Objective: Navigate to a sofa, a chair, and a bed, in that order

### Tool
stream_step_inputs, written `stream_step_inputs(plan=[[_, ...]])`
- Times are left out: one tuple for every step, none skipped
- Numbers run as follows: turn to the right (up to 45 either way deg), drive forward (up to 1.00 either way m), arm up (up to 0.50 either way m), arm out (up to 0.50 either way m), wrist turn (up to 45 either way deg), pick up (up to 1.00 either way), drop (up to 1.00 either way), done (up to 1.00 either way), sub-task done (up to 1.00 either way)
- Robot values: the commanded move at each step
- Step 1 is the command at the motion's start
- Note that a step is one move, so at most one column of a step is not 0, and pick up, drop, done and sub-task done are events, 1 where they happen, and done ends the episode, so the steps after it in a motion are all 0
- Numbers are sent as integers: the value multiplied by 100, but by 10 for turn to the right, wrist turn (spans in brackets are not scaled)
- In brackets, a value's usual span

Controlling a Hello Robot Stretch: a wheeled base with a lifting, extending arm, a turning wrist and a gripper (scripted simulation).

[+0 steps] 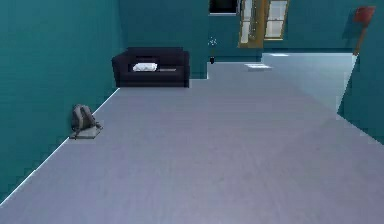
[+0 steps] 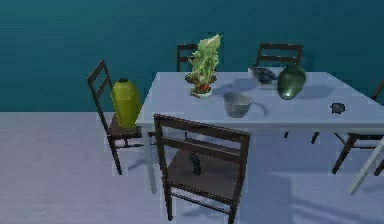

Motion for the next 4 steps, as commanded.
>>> stream_step_inputs(plan=[[60,0,0,0,0,0,0,0,0],[0,100,0,0,0,0,0,0,0],[0,100,0,0,0,0,0,0,0],[30,0,0,0,0,0,0,0,0]])
